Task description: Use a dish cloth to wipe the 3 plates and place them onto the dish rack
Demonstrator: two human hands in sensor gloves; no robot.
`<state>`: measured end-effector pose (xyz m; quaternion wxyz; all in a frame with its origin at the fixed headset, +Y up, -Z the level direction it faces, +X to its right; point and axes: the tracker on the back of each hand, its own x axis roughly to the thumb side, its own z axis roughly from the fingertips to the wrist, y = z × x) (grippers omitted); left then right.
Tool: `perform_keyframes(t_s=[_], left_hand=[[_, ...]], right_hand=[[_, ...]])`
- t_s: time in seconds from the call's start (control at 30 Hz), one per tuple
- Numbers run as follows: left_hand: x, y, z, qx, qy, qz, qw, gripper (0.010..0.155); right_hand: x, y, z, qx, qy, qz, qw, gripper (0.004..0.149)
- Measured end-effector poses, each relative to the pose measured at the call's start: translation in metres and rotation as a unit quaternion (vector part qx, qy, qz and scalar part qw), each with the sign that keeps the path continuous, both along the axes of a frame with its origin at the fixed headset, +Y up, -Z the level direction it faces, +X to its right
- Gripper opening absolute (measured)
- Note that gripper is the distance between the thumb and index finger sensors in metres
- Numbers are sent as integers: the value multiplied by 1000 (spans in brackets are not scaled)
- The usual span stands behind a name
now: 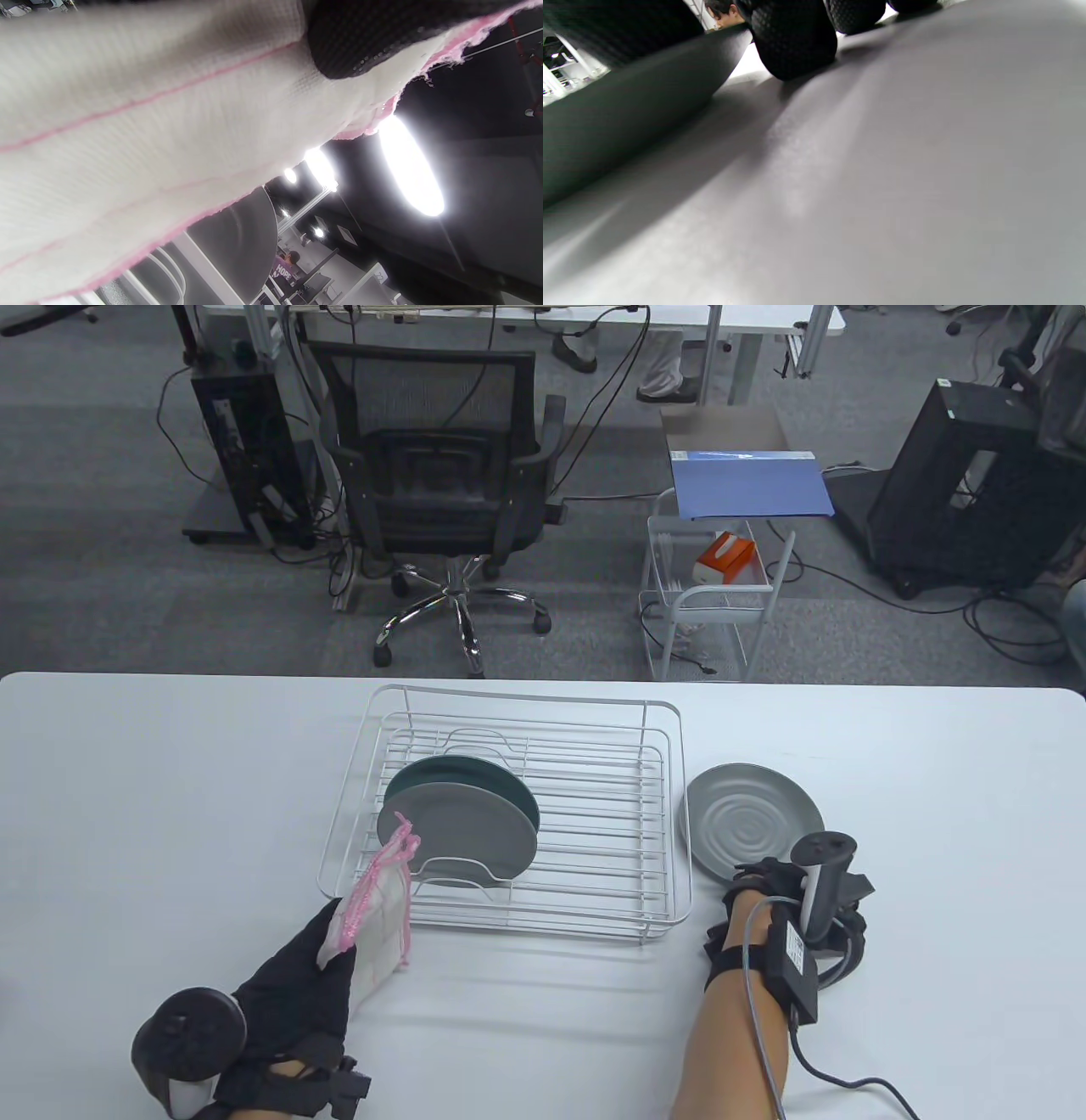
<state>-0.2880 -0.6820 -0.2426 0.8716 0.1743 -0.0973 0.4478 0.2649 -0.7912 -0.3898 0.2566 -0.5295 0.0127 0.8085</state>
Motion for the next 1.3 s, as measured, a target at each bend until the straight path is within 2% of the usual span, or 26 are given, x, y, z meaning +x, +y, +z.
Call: perform_keyframes(t_s=[0.17,0.4,0.57,0.7,0.87,0.97,1.17,1.3], left_hand=[[0,1,0,2,-3,-1,1000,49],[4,1,1,3,-14,-2,1000,49],[2,1,2,4,-13,11,1000,49],[2,1,2,4,-15,16,1000,49],[3,1,2,6,-20,14,1000,49],[3,1,2,5,-19,14,1000,49],[0,-1,0,2,-10,14,1000,50],[-1,-2,0,3,-4,6,1000,51]], right_hand=[[10,0,3,34,-32,-30,998,53],[17,4,17,146,-73,-122,979,46],[20,16,26,170,-51,-93,980,46],[21,32,35,217,-48,-95,970,46],[19,64,45,297,-14,-110,948,46],[12,80,51,347,22,-132,928,46],[-29,100,62,434,102,-218,868,46],[-70,109,69,449,176,-278,831,46]])
